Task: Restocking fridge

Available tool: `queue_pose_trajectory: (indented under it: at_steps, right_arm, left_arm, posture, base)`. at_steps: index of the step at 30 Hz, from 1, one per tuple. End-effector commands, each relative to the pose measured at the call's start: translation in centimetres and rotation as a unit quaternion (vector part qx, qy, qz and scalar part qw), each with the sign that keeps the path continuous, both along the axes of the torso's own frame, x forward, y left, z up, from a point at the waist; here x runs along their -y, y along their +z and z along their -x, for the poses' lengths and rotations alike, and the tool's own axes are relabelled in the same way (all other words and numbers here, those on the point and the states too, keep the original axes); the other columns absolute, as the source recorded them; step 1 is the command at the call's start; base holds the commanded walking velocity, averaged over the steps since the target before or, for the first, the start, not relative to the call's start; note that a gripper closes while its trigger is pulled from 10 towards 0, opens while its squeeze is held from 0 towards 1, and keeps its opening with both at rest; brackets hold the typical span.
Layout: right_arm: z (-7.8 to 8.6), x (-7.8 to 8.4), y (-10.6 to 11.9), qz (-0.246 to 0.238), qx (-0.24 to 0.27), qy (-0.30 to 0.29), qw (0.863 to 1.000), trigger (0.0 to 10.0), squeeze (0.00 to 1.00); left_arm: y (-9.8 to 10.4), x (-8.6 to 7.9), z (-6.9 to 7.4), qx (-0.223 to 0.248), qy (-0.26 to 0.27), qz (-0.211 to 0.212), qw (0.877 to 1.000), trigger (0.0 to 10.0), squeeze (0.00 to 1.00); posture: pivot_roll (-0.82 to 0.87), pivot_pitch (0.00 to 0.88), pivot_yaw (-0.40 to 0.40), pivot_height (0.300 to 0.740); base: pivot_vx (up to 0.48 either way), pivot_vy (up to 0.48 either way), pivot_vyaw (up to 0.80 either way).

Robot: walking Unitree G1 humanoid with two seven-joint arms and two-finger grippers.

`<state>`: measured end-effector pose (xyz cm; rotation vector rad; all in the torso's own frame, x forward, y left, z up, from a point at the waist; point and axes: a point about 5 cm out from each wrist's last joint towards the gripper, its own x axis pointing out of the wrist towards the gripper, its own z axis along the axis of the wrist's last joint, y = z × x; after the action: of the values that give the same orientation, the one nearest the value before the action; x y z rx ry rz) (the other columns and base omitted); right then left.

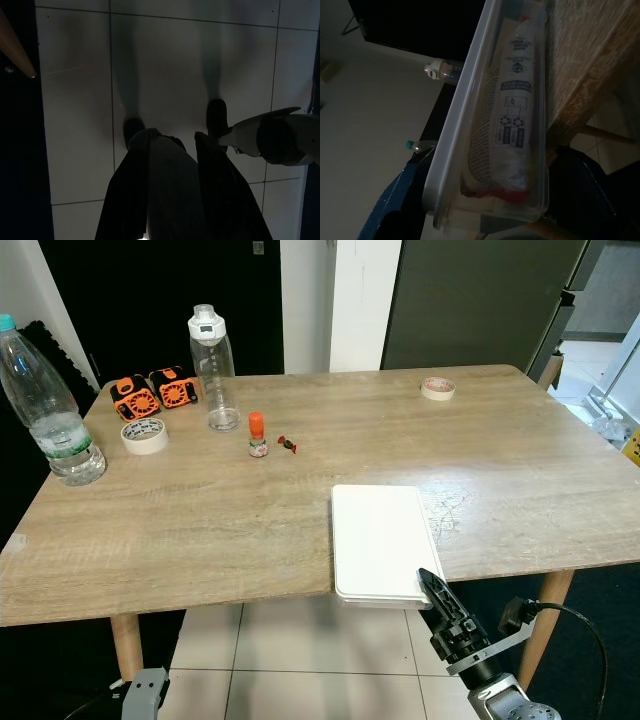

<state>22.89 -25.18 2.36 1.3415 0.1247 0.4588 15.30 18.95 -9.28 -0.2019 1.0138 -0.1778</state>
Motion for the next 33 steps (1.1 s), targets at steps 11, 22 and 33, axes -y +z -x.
queue_pose_trajectory:
  at_steps: [11, 22, 33]
  right_arm:
    - [-2.9, -2.0, 2.3, -0.004, 0.064, 0.032, 0.997, 10.0, 0.0]
    - [-3.6, -2.2, 2.4, 0.01, 0.064, 0.023, 0.998, 10.0, 0.0]
    - [-4.3, -2.0, 2.6, 0.015, 0.06, -0.001, 0.998, 0.0, 0.0]
  left_arm:
    - [-0.1, 0.1, 0.3, -0.005, -0.008, -0.001, 1.0, 10.0, 0.0]
    - [-0.1, 0.1, 0.3, -0.006, -0.008, 0.0, 1.0, 10.0, 0.0]
    - [-0.2, 0.1, 0.5, -0.008, -0.007, -0.001, 1.0, 10.0, 0.0]
  posture:
    - [-0.01, 0.0, 0.003, 0.74]
    - [-0.01, 0.0, 0.003, 0.74]
    - [-0.01, 0.0, 0.002, 0.74]
  base:
    - [0.0, 0.0, 0.0]
    - [0.0, 0.0, 0.0]
    - [0.0, 0.0, 0.0]
